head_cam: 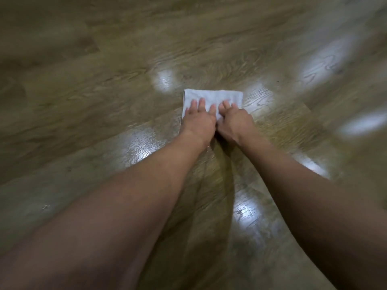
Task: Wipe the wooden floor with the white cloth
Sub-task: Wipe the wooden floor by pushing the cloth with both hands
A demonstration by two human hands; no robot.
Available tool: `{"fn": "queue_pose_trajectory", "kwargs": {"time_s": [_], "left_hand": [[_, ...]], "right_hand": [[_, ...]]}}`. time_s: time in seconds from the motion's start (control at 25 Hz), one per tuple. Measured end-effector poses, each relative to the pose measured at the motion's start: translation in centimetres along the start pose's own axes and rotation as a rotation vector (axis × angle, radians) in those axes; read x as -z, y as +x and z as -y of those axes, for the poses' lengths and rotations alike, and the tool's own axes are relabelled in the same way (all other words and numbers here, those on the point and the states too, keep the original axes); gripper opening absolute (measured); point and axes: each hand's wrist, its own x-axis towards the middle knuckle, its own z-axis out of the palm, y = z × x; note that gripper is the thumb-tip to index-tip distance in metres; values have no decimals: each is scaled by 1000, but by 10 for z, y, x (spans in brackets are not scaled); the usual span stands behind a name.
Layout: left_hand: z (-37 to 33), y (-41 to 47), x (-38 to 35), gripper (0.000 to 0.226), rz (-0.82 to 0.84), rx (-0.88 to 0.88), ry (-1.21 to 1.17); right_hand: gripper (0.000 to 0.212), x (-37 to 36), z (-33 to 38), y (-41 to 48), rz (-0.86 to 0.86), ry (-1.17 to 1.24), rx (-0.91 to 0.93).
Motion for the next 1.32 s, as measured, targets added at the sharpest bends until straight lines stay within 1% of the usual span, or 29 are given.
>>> {"fn": "queue_pose_trajectory", "kwargs": {"time_s": [0.08, 0.12, 0.16, 0.24, 0.28, 0.36, 0.44, 0.52, 0.56, 0.6, 0.68, 0.72, 0.8, 0.84, 0.92, 1.0, 1.04, 1.08, 1.12, 1.2, 1.24, 1.32], "left_hand": [[3, -14, -9, 57, -54, -33, 56], [3, -26, -18, 56, -83, -73, 76], [-1, -41, -29, 55, -99, -130, 98], [-20, -75, -53, 54, -84, -211, 134], [-27, -86, -63, 54, -91, -210, 147], [-25, -83, -68, 55, -127, -214, 175], [-9, -60, -52, 55, -156, -223, 180], [4, -41, -32, 56, -121, -135, 189], [4, -37, -24, 56, -96, -99, 184], [-1, -40, -21, 56, -69, -66, 144], [-9, -58, -28, 57, -59, -42, 109], [-12, -74, -36, 56, -60, -73, 129], [-14, -112, -59, 56, -50, -178, 191], [-16, -130, -70, 56, -30, -228, 233], [-14, -152, -85, 58, -12, -260, 261], [-1, -141, -80, 60, -44, -253, 237], [6, -129, -70, 61, -46, -214, 195], [13, -115, -58, 62, -42, -138, 154], [19, -100, -45, 62, -28, -61, 146], [21, -80, -26, 63, 54, 12, 161], [20, -81, -21, 65, 97, 20, 148], [23, -96, -23, 67, 124, -4, 162]], "right_hand": [[43, -11, -1, -30, -150, 35, 76], [41, -14, -3, -55, -194, 44, 98], [41, -19, -7, -81, -192, 51, 114], [45, -27, -16, -119, -106, 72, 87], [40, -28, -23, -127, -90, 91, 60], [22, -24, -26, -115, -129, 207, 10], [18, -20, -15, -84, -201, 265, -15], [32, -23, 0, -56, -209, 216, 38], [40, -21, 7, -48, -182, 179, 43], [45, -20, 8, -46, -142, 122, 42], [48, -27, -2, -62, -84, -19, 113], [49, -34, -10, -81, -67, -85, 154], [55, -48, -18, -133, -17, -130, 214], [59, -55, -18, -160, 11, -115, 218], [65, -59, -15, -188, 77, -106, 192], [66, -55, -10, -167, 77, -142, 222], [63, -53, -5, -147, 70, -148, 232], [61, -49, 1, -120, 42, -121, 219], [60, -44, 7, -91, 35, -97, 207], [60, -30, 22, -50, 86, -53, 197], [60, -26, 25, -48, 104, -47, 200], [57, -32, 18, -73, 67, -58, 228]]}}
